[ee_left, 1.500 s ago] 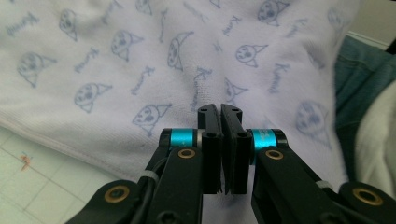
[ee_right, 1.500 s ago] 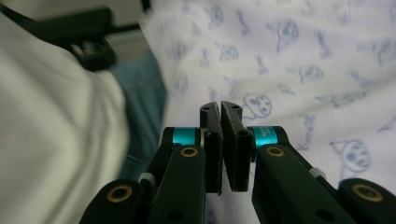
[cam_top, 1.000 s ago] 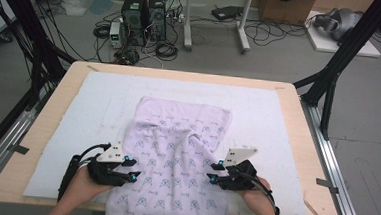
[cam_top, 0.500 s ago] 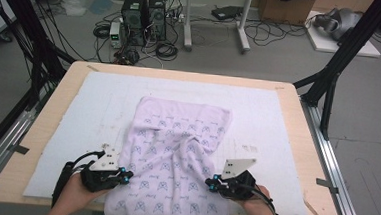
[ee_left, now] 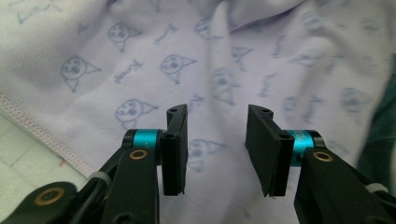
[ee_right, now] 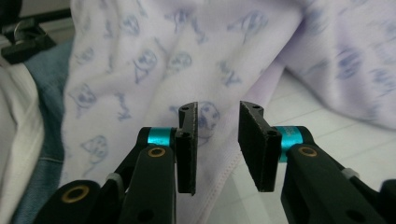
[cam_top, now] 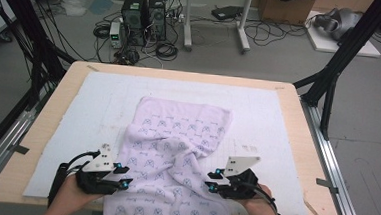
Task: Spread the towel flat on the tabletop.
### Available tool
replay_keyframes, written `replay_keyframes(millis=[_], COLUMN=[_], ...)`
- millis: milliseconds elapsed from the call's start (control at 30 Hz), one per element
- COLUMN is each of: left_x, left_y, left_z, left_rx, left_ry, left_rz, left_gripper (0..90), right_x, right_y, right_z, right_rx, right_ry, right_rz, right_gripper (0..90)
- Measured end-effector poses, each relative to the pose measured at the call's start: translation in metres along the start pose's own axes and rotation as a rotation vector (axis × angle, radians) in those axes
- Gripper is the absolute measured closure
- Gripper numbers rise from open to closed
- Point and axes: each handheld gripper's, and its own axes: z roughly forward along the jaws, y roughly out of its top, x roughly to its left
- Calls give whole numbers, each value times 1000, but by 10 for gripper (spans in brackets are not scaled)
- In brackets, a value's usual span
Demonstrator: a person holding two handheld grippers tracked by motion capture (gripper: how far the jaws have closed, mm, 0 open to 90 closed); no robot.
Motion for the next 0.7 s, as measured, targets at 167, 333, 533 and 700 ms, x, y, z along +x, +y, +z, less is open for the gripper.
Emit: replay_keyframes(millis=[167,333,533,700], left_x=[7,1,-13,-7], left_y=[-3,-8,-14,-7], left_z=[11,4,-17,-25], left_rx=[28,26,7,-27], left_ry=[-12,-29,-39,-8], left_rz=[1,12,17,0], left_gripper=[735,893,894,789], right_x=[-3,1,16,18], right_y=[-7,-9,-12,-6], right_z=[25,21,-1,-22], right_rx=[38,30,6,-19], right_ry=[24,53,73,47], right_rz=[0,-18,-30,-39], right_gripper=[755,864,868,811])
